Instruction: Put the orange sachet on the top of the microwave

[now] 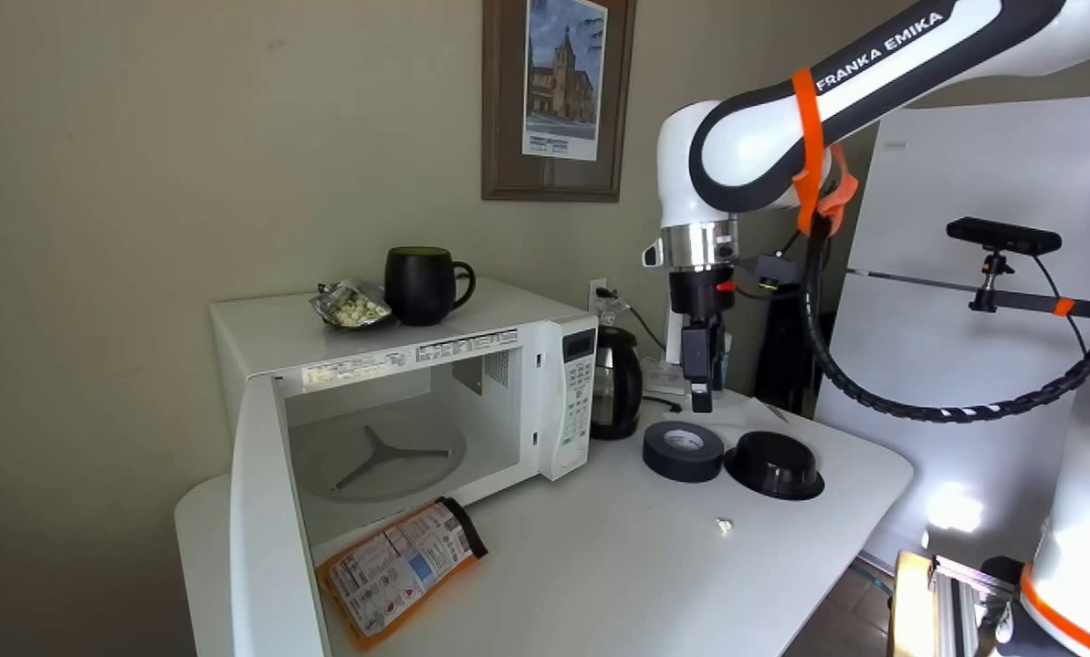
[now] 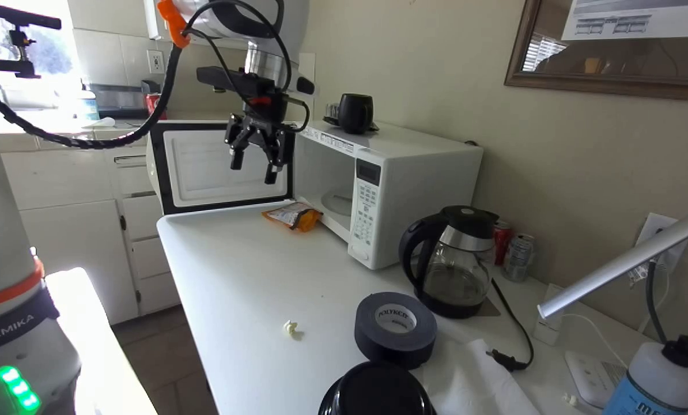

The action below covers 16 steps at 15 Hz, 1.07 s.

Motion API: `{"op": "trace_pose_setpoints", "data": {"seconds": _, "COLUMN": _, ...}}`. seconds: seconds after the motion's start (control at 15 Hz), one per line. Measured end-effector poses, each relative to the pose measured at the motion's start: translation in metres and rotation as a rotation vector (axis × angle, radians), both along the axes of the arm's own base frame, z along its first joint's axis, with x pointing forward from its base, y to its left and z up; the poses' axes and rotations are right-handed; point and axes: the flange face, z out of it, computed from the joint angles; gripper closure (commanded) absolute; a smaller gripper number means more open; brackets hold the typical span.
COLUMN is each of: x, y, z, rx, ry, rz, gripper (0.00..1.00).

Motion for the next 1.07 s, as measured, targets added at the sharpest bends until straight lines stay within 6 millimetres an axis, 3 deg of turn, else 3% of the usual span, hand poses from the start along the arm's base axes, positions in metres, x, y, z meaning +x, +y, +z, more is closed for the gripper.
{"op": "trace_pose_setpoints", "data": {"seconds": 0.53, "x": 0.020, "y": 0.033, "z": -0.050, "rx": 0.110, "ry": -0.172, "rz": -0.114, "gripper": 0.00}}
{"op": "trace_pose_setpoints", "data": {"seconds": 1.07, "x": 0.028, "y": 0.034, "z": -0.052, "rx": 0.117, "ry": -0.216, "rz": -0.117, "gripper": 0.00}}
